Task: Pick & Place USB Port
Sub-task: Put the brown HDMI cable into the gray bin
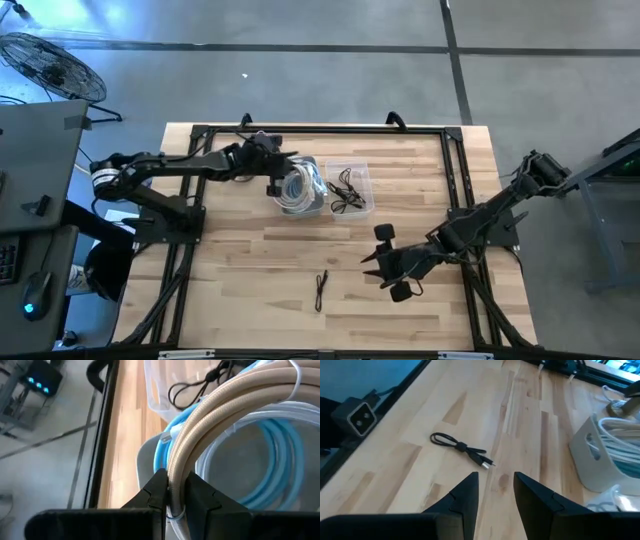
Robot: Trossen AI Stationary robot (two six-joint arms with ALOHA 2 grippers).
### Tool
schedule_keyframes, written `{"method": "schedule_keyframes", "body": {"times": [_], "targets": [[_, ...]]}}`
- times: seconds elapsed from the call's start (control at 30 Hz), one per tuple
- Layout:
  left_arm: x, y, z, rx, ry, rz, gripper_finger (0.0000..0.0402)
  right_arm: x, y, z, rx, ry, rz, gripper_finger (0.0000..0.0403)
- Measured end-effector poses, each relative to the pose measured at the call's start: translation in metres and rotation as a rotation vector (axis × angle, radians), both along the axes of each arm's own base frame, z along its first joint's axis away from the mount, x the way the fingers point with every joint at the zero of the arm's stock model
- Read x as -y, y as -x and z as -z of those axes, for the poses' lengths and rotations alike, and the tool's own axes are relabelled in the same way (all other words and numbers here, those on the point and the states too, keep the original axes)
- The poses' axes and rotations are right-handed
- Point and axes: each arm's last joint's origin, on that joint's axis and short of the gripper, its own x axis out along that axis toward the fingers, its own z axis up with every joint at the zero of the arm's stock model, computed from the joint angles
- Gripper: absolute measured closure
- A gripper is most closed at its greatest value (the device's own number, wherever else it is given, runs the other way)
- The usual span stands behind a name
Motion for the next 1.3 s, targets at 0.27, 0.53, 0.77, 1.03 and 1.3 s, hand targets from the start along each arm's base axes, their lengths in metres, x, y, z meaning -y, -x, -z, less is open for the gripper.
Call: {"method": "schedule_keyframes", "body": {"times": [0.27, 0.53, 0.77, 1.03, 1.3], "targets": [[-0.015, 0.012, 0.021, 0.066, 0.066, 0.01, 0.0368, 0.002, 0.0, 0.0, 0.013, 0.039, 0.028, 0.0286], [-0.02, 0.001, 0.041, 0.065, 0.1, 0.055, 0.0368, 0.006, -0.004, -0.001, 0.021, 0.045, 0.04, 0.0286], [-0.022, -0.003, 0.047, 0.077, 0.126, 0.041, 0.0368, 0.007, -0.005, -0.001, 0.022, 0.035, 0.037, 0.0286], [-0.019, 0.002, 0.033, 0.139, 0.165, 0.005, 0.0305, 0.007, -0.004, -0.001, 0.016, 0.025, 0.018, 0.0286], [-0.016, 0.004, 0.029, 0.141, 0.199, 0.027, 0.0285, 0.007, -0.004, -0.001, 0.014, 0.021, 0.014, 0.0286]]}}
